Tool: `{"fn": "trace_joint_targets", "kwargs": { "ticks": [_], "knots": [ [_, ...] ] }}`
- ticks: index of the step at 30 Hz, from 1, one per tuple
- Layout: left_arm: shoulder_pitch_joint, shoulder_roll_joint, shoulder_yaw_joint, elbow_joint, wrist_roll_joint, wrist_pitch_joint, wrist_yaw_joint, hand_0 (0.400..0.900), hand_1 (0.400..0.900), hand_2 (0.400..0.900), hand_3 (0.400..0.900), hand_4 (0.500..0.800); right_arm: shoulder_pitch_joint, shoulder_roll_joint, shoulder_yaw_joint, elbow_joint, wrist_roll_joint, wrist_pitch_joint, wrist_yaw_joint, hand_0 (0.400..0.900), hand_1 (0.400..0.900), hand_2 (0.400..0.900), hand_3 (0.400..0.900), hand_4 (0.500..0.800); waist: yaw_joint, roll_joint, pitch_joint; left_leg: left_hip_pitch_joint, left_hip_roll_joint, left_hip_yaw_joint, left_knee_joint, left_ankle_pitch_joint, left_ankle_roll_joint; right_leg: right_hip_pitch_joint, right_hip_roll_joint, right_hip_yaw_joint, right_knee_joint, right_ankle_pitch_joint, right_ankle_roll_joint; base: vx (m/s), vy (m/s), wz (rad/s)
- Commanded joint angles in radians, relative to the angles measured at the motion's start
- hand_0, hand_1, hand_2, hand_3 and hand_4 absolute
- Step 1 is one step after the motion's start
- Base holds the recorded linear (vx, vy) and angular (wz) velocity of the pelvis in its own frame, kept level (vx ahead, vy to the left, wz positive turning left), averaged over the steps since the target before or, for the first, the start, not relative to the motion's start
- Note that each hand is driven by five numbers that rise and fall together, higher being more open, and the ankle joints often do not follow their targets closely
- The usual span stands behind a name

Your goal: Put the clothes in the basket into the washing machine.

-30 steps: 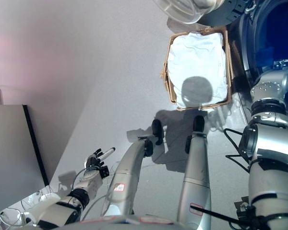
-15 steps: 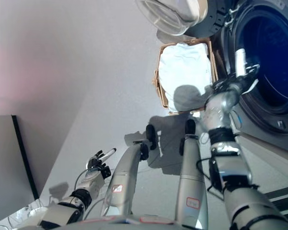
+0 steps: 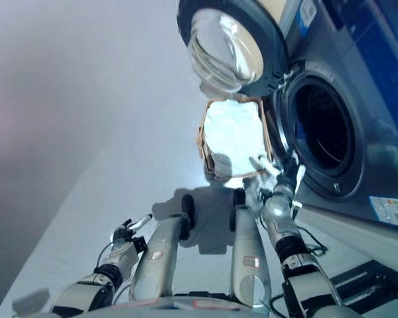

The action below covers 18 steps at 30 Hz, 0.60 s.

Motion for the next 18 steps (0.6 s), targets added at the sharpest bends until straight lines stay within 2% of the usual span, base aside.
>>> {"fn": "trace_joint_targets", "kwargs": {
  "ticks": [1,5,8,9,10,13,18],
  "knots": [
    [0.088,0.065,0.005,0.067,0.118,0.011,-0.031,0.9,0.9,0.9,0.9,0.8,0.081,-0.038,0.013,0.098,-0.128,0.041,0.071,0.9,0.9,0.9,0.9,0.8,-0.001,-0.021,-0.132,0.105,-0.016,-0.009,-0.121,0.002,-0.033,0.141,-0.029,-0.034,-0.179,0.116,0.09,0.17,-0.001,0.1],
    [0.11,0.068,0.004,0.107,0.161,0.022,-0.063,0.9,0.9,0.9,0.9,0.8,0.125,-0.005,-0.038,0.304,-0.11,0.087,0.133,0.9,0.9,0.9,0.9,0.8,0.003,-0.029,-0.2,0.228,-0.021,-0.02,-0.256,0.04,-0.032,0.252,-0.011,-0.049,-0.274,0.128,0.095,0.12,-0.017,0.09],
    [0.123,0.064,0.015,0.117,0.158,0.025,-0.078,0.9,0.9,0.9,0.9,0.8,0.144,0.003,-0.068,0.365,-0.094,0.103,0.16,0.9,0.9,0.9,0.9,0.8,0.007,-0.03,-0.223,0.29,-0.017,-0.022,-0.317,0.056,-0.032,0.308,-0.002,-0.058,-0.315,0.128,0.093,0.12,-0.036,0.1],
    [0.136,0.056,0.016,0.129,0.168,0.029,-0.095,0.9,0.9,0.9,0.9,0.8,0.161,0.005,-0.102,0.417,-0.078,0.115,0.173,0.9,0.9,0.9,0.9,0.8,0.007,-0.027,-0.257,0.336,-0.011,-0.02,-0.364,0.067,-0.038,0.358,0.003,-0.065,-0.361,0.127,0.094,0.1,-0.024,0.05],
    [0.136,0.056,0.016,0.129,0.168,0.029,-0.095,0.9,0.9,0.9,0.9,0.8,0.161,0.005,-0.102,0.417,-0.078,0.114,0.173,0.9,0.9,0.9,0.9,0.8,0.007,-0.027,-0.253,0.342,-0.01,-0.02,-0.369,0.068,-0.038,0.364,0.004,-0.065,-0.365,0.128,0.094,0.17,-0.056,0.07],
    [0.166,0.048,0.012,0.16,0.202,0.04,-0.128,0.9,0.9,0.9,0.9,0.8,0.189,0.0,-0.115,0.491,-0.123,0.144,0.198,0.9,0.9,0.9,0.9,0.8,0.006,-0.02,-0.308,0.424,0.004,-0.01,-0.455,0.097,-0.055,0.455,0.012,-0.08,-0.46,0.142,0.095,0.13,-0.045,0.04],
    [0.203,0.04,0.019,0.176,0.224,0.044,-0.156,0.9,0.9,0.9,0.9,0.8,0.221,-0.001,-0.126,0.514,-0.141,0.153,0.216,0.9,0.9,0.9,0.9,0.8,0.006,-0.015,-0.339,0.48,0.012,-0.001,-0.461,0.089,-0.059,0.537,0.021,-0.084,-0.507,0.144,0.095,0.1,-0.042,0.02]
  ]
}}
